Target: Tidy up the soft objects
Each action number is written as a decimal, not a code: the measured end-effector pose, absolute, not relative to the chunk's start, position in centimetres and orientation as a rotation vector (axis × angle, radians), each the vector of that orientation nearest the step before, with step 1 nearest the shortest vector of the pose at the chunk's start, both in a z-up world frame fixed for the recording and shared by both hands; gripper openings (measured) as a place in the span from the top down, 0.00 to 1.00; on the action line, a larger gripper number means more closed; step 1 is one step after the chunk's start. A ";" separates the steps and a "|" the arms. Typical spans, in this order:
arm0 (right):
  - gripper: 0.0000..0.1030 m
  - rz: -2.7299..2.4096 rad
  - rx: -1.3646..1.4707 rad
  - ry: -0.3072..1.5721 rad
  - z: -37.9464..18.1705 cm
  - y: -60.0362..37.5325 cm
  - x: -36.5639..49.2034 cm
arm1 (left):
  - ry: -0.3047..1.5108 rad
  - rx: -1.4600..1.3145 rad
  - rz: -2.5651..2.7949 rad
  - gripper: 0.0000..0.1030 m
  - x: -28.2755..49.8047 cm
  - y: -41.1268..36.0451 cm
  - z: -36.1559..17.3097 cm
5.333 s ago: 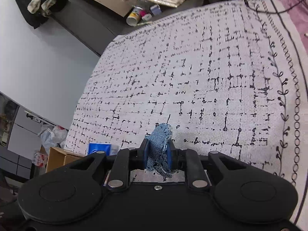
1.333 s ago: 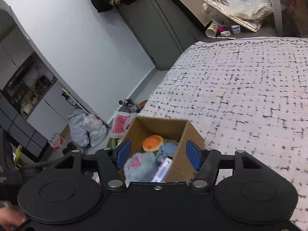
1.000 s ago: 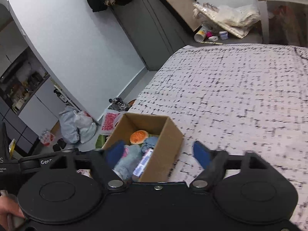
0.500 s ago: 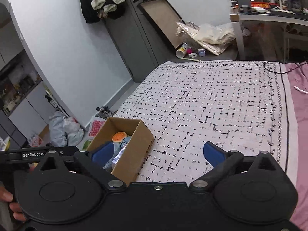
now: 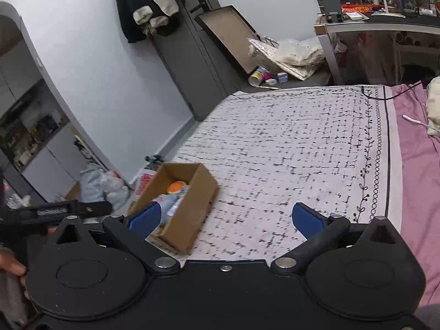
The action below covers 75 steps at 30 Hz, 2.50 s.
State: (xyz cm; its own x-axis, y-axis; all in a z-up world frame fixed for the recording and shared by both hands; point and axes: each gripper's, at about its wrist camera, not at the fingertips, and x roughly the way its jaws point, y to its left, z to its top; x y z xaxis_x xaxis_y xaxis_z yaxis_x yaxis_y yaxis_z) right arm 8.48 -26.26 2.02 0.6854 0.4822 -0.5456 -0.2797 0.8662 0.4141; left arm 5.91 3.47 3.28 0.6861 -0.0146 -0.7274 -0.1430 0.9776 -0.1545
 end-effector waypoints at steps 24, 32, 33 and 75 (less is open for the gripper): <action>0.00 0.386 0.217 0.723 3.6 -28.2 3.4 | 0.803 -0.108 -0.029 0.01 0.7 0.6 5.7; 0.00 0.440 0.221 0.721 3.2 -27.4 3.4 | 0.816 -0.112 -0.006 0.01 0.5 1.4 4.8; 0.00 0.432 0.221 0.723 3.2 -27.4 3.5 | 0.817 -0.113 -0.003 0.01 0.6 1.5 4.7; 0.00 0.450 0.204 0.756 3.1 -26.8 3.7 | 0.823 -0.096 0.007 0.01 0.5 1.8 4.1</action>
